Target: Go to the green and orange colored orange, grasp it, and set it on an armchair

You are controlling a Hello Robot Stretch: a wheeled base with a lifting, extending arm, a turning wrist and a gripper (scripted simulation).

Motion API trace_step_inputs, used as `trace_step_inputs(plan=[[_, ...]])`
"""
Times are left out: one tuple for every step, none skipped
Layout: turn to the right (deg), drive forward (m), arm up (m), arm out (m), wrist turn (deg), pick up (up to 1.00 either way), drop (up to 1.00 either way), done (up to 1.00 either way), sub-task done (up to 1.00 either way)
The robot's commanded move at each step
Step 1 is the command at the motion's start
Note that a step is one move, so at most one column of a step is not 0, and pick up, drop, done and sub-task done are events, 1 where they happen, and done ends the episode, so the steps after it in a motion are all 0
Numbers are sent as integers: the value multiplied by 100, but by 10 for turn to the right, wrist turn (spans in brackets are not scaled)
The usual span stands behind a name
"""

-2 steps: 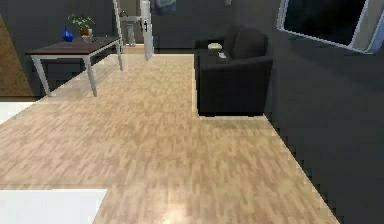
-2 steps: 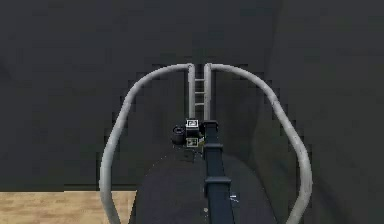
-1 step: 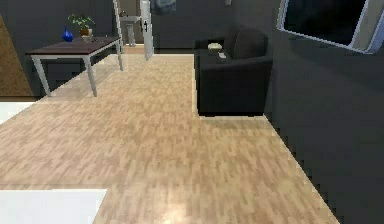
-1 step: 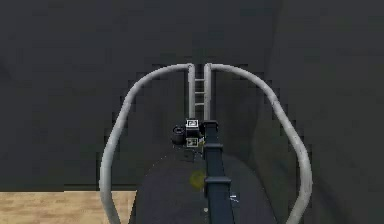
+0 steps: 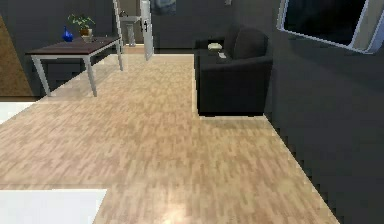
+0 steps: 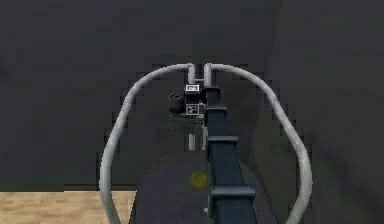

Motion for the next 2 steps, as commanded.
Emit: trace_step_inputs(plan=[[0, 0, 0, -8, 0, 0, 0, 0, 0], [0, 0, 0, 0, 0, 0, 0, 100, 0]])
